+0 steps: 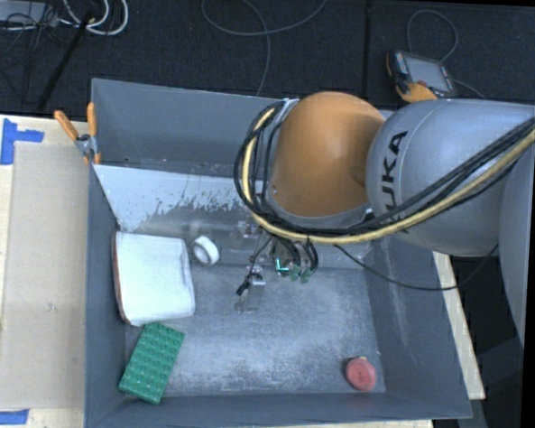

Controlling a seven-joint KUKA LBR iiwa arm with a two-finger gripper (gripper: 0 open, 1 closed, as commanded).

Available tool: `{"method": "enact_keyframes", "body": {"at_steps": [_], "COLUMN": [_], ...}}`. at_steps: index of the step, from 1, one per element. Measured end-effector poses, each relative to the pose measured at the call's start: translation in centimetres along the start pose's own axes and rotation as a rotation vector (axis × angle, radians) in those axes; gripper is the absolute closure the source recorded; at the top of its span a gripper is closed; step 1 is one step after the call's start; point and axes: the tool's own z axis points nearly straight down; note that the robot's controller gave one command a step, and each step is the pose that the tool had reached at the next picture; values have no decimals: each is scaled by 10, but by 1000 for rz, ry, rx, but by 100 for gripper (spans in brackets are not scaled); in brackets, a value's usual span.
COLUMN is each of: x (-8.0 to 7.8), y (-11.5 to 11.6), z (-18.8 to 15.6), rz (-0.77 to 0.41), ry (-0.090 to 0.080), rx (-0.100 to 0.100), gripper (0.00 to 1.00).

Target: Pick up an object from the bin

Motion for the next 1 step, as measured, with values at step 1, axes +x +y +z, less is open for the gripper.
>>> {"method": "enact_keyframes", "body": {"at_steps": [1], "x": [27], "y": [70], "z": [126], "rz": [-301], "ry": [-22], "rx": [0], "gripper": [0]}}
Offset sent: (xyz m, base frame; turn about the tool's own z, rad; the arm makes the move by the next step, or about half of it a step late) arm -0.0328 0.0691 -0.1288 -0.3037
